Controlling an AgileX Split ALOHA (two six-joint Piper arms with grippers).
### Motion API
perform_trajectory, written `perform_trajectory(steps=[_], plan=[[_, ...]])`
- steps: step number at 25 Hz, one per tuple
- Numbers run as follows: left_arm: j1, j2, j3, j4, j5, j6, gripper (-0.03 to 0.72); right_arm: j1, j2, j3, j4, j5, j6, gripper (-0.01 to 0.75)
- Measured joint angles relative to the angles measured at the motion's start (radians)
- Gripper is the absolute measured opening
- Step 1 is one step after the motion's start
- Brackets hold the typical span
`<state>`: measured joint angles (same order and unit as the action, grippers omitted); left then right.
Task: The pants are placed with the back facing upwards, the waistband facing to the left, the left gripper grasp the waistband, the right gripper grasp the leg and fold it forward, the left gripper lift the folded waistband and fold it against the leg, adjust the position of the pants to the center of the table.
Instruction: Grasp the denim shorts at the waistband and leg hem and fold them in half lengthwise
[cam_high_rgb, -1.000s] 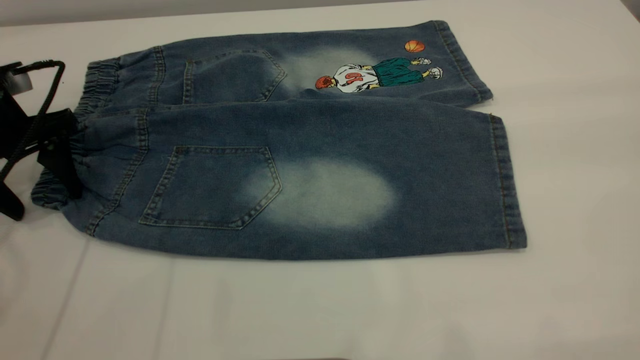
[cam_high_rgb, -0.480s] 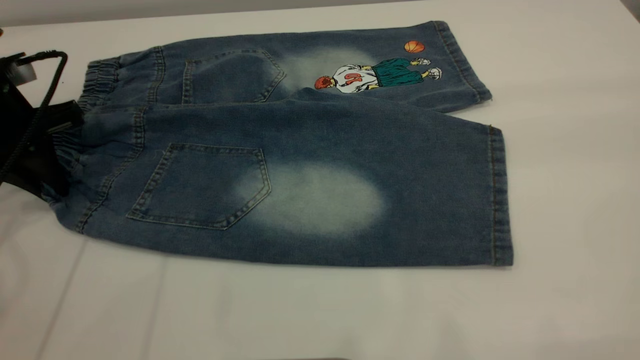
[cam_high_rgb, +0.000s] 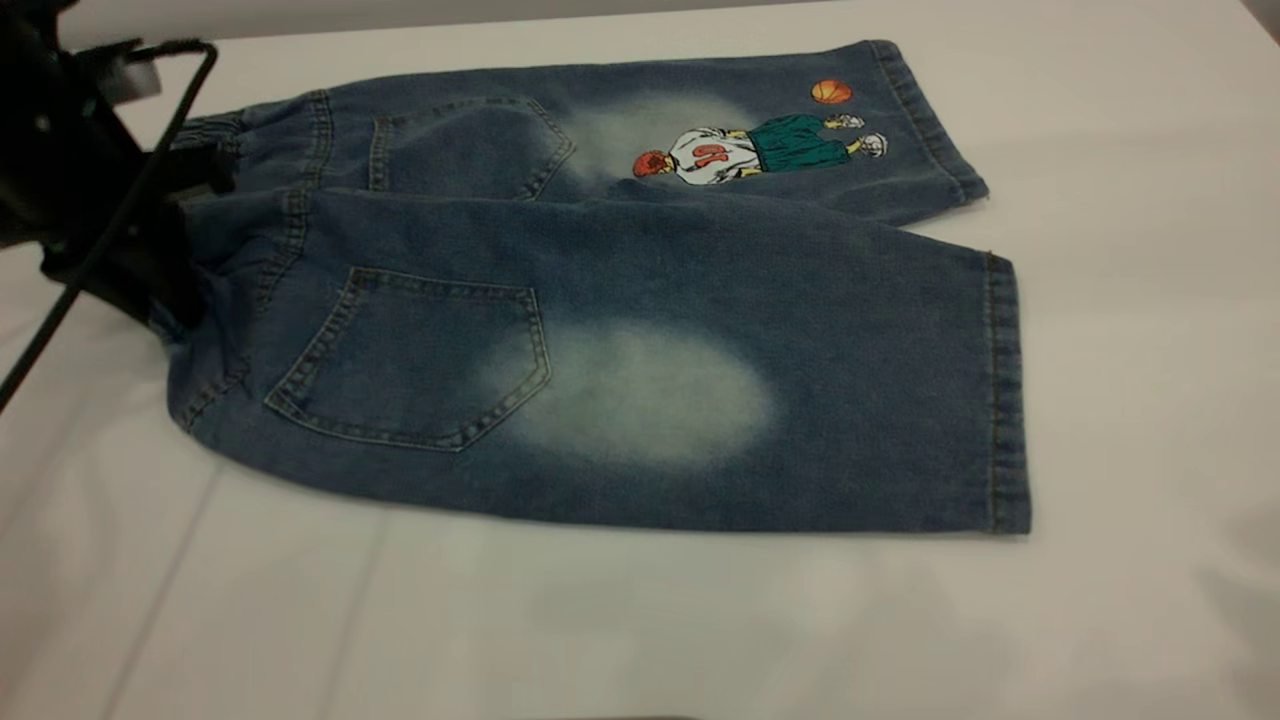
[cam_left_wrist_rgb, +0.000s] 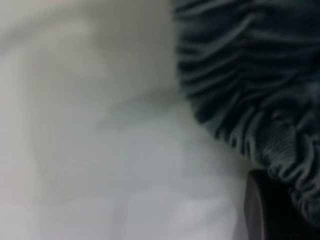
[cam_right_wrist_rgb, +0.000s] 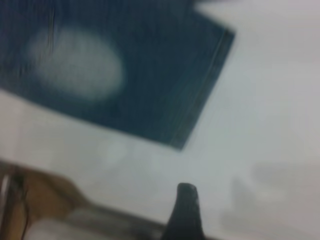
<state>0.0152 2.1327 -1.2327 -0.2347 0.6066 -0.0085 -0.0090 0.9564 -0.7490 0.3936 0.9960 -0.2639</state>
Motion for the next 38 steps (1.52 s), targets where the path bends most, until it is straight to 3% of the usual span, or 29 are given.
perform_trajectory(steps=[5,15,20,29,38], plan=[[-0.003,0.000,-0.066,0.000,0.066,0.000,0.083,0.067,0.135,-0.001,0.020,0.005,-0.044,0.547],[-0.006,0.002,-0.093,0.000,0.096,0.000,0.083,0.393,0.377,-0.006,-0.118,-0.083,-0.037,0.547],[-0.007,0.002,-0.096,0.000,0.099,0.000,0.083,0.500,0.514,-0.006,-0.245,-0.166,0.039,0.547],[-0.008,0.002,-0.098,0.000,0.101,0.002,0.083,0.597,0.713,-0.008,-0.268,-0.358,0.096,0.547],[-0.008,0.002,-0.098,0.000,0.100,0.024,0.083,0.599,0.856,-0.009,-0.262,-0.541,0.134,0.547]])
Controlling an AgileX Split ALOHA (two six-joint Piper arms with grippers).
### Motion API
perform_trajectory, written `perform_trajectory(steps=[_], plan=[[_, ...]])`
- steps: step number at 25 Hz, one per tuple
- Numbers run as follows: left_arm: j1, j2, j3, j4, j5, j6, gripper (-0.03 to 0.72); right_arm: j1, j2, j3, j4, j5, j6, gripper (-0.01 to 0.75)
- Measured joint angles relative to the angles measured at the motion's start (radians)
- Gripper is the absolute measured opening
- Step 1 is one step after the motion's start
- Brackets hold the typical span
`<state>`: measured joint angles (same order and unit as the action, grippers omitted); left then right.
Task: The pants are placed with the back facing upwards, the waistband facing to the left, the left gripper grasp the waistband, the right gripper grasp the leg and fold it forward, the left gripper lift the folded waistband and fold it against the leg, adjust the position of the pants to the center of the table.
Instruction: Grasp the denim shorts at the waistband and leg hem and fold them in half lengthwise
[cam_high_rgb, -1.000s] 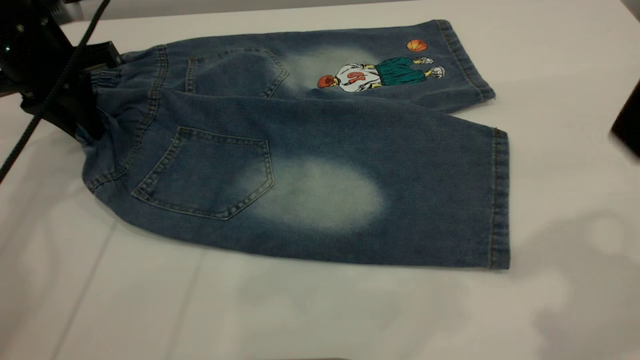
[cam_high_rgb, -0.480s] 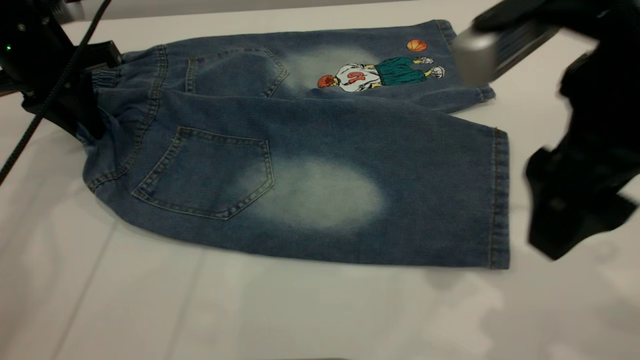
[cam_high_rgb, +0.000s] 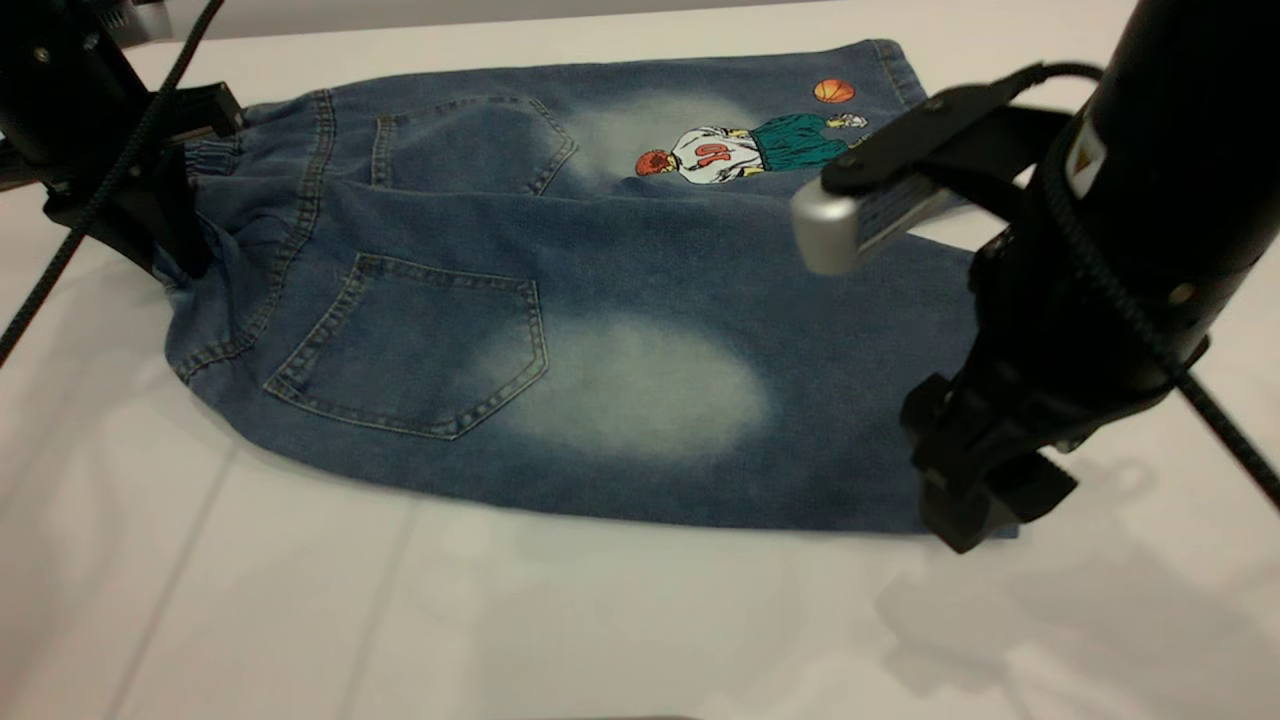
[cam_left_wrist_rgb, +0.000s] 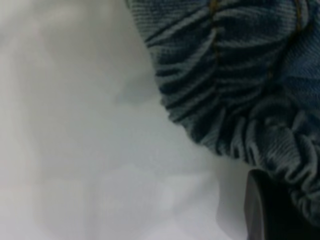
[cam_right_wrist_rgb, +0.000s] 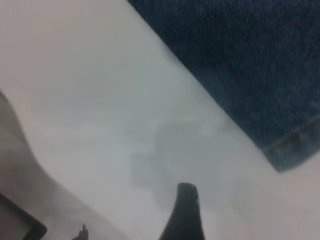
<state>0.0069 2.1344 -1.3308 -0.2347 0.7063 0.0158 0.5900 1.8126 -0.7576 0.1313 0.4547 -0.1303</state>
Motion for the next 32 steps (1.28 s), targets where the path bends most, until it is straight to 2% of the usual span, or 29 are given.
perform_trajectory(steps=[11,18,24,32], plan=[[0.000,0.000,0.000,0.000,0.000,0.002,0.083,-0.002,0.166,-0.008,-0.005,-0.118,0.004,0.547],[0.000,0.000,0.000,-0.001,0.000,0.002,0.083,-0.059,0.180,-0.009,-0.012,-0.143,0.007,0.547],[0.000,0.000,0.000,-0.001,0.000,0.002,0.083,-0.063,0.181,-0.009,-0.012,-0.166,0.007,0.545],[0.000,0.000,0.000,-0.001,0.000,0.002,0.083,-0.063,0.218,-0.015,-0.017,-0.174,0.006,0.463]])
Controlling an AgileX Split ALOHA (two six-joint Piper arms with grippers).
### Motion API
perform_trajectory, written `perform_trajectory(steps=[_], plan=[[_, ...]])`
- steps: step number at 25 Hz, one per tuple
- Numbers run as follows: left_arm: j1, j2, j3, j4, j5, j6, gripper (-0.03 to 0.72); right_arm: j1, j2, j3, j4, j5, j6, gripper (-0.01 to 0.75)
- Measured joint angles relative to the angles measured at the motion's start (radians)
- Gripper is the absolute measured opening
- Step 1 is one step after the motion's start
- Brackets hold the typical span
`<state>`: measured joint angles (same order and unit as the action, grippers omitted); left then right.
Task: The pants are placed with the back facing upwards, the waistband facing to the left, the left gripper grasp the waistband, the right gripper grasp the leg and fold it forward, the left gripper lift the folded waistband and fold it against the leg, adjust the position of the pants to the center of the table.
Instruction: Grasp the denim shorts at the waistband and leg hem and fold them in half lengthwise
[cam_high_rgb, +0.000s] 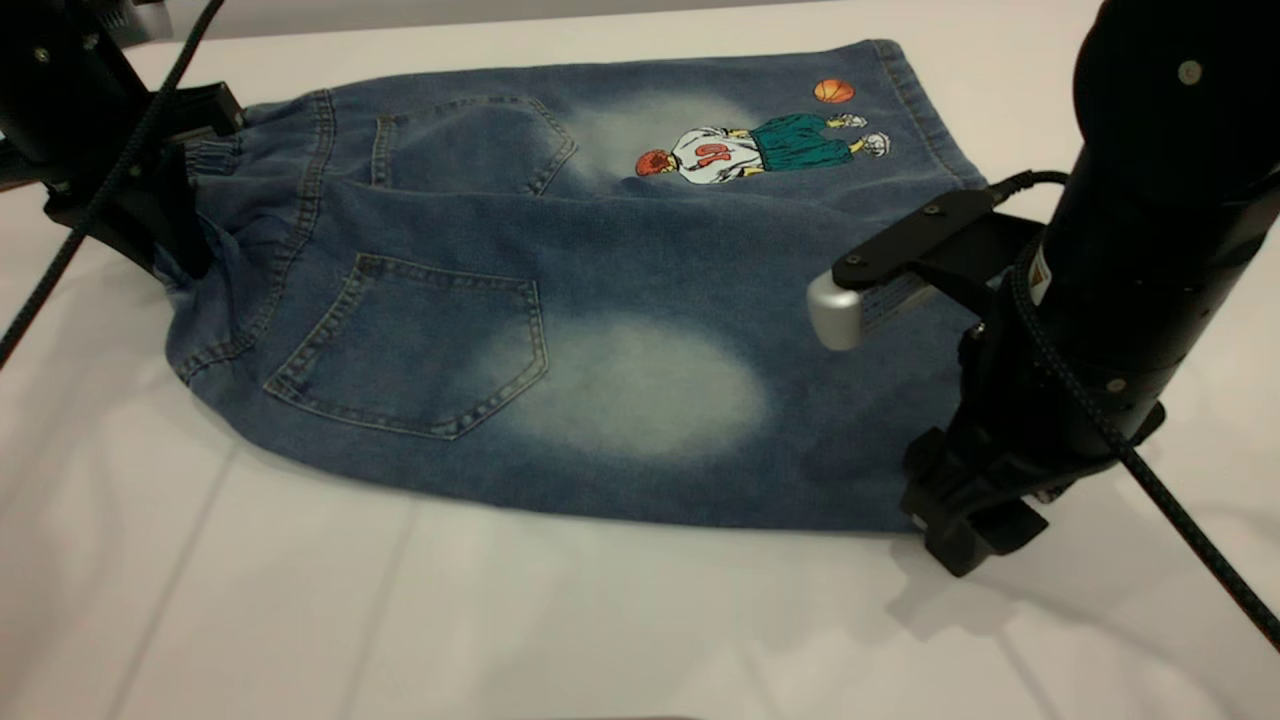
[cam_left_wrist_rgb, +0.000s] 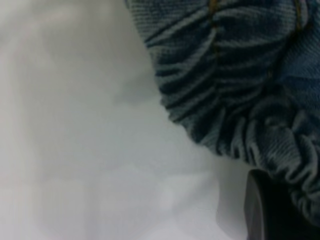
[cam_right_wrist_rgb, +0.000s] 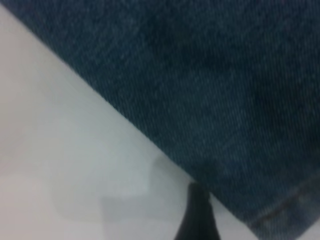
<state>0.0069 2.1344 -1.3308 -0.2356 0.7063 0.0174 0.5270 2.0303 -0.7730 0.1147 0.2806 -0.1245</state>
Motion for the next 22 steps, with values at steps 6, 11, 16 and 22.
perform_trajectory(steps=[6,11,16,22], plan=[[0.000,0.000,0.000,0.000,0.000,0.000,0.084,0.000,0.003,-0.004,0.001,-0.020,0.001,0.322],[0.000,0.000,0.000,-0.001,0.000,0.001,0.084,0.000,0.003,-0.004,0.007,-0.049,0.001,0.050],[0.000,0.000,-0.001,-0.013,-0.001,0.002,0.084,-0.033,-0.086,-0.007,0.020,-0.008,0.000,0.033],[0.000,0.000,-0.001,-0.116,-0.021,0.026,0.084,-0.098,-0.288,-0.057,0.105,0.033,0.000,0.033]])
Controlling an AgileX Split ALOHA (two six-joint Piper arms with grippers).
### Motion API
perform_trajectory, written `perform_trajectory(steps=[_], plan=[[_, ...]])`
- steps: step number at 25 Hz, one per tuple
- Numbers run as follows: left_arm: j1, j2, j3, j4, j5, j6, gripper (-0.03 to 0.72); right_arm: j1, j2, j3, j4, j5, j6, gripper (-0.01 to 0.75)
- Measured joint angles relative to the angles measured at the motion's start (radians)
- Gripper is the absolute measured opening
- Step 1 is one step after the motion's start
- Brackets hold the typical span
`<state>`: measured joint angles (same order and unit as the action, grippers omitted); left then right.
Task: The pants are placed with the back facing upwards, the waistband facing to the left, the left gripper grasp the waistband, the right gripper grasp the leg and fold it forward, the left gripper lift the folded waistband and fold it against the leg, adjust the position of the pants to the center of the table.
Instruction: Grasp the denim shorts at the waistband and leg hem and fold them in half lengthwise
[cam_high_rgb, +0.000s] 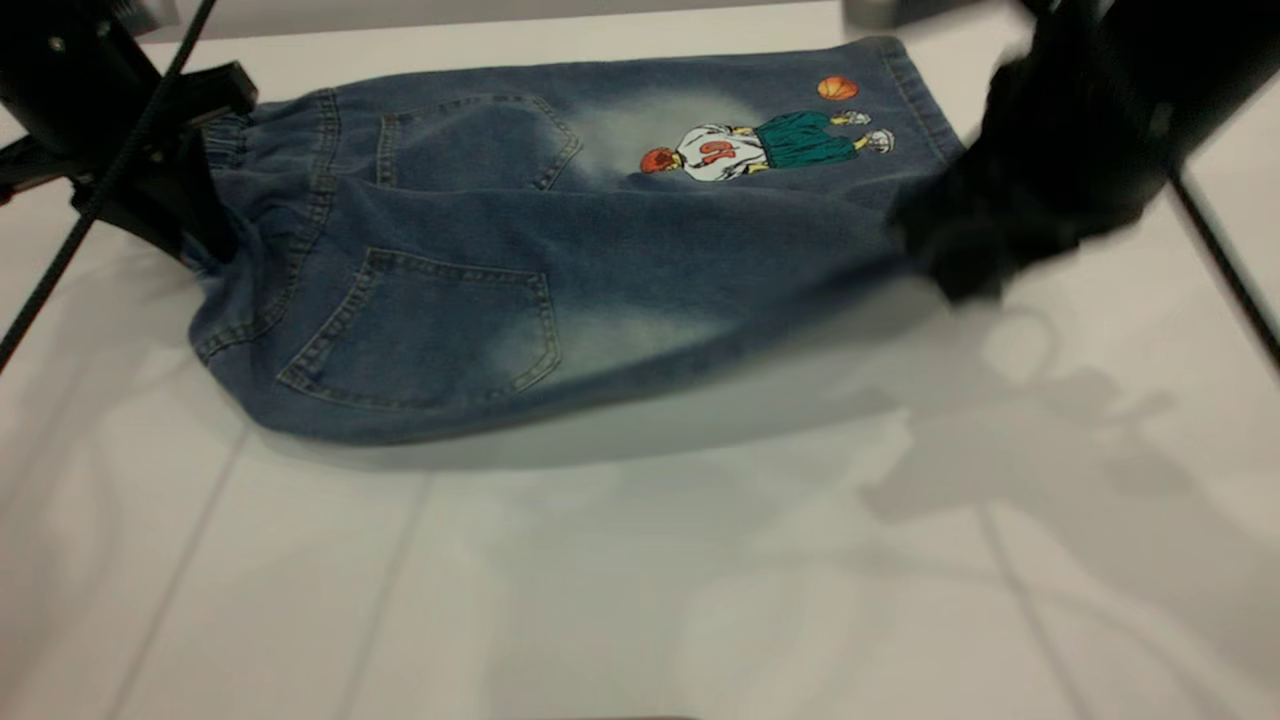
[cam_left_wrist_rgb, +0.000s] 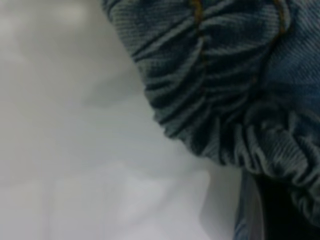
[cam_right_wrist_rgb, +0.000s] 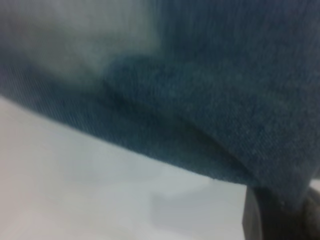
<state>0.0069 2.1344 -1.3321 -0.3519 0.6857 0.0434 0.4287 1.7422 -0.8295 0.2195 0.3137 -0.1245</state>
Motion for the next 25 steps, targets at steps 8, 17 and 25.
perform_trajectory(steps=[8,17,25], plan=[[0.000,0.000,0.000,-0.218,-0.048,0.110,0.084,-0.078,-0.032,-0.004,0.154,-0.072,-0.007,0.033],[0.000,0.001,0.000,-0.518,-0.084,0.263,0.084,-0.155,-0.027,-0.006,0.265,-0.150,-0.025,0.033],[0.000,0.001,0.000,-0.759,-0.102,0.346,0.084,-0.158,0.018,-0.103,0.270,-0.124,-0.053,0.033]])
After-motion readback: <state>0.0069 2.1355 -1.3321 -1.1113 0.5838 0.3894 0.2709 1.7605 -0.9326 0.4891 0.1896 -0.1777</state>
